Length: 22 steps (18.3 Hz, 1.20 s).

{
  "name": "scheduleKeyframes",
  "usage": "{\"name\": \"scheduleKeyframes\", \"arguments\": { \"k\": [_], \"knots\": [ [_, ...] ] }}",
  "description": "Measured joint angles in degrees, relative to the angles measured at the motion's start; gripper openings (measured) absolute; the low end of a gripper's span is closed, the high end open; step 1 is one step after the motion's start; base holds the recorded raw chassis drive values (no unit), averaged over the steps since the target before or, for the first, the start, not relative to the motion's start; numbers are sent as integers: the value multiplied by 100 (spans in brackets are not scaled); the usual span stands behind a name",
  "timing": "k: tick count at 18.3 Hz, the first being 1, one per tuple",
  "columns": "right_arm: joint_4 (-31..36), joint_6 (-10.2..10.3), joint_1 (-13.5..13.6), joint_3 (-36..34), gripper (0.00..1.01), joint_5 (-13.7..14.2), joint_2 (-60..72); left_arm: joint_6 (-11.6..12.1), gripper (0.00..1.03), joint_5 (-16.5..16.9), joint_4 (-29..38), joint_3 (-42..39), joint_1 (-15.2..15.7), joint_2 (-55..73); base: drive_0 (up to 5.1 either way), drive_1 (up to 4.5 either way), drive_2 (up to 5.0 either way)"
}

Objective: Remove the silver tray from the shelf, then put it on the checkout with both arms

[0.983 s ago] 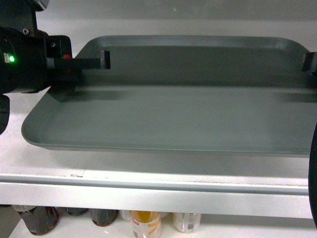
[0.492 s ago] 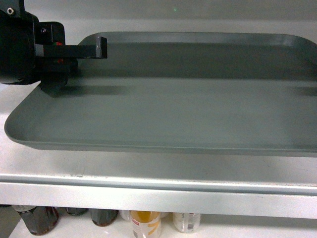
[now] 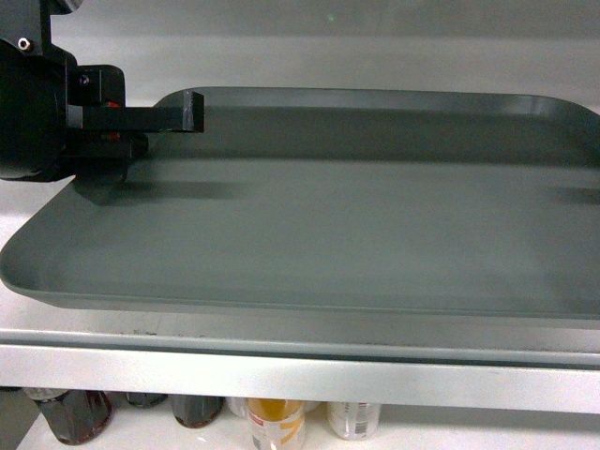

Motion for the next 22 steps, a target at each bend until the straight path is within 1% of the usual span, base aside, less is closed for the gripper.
{"name": "scheduleKeyframes", "arguments": {
  "k": [5, 22],
  "knots": [
    [0, -7, 0, 0, 3, 76, 0, 0, 4, -7, 2, 44, -15, 31, 0, 0, 0],
    [0, -28, 0, 0, 3, 79, 0, 0, 4, -11, 2, 44, -20, 31, 0, 0, 0]
  ]
}}
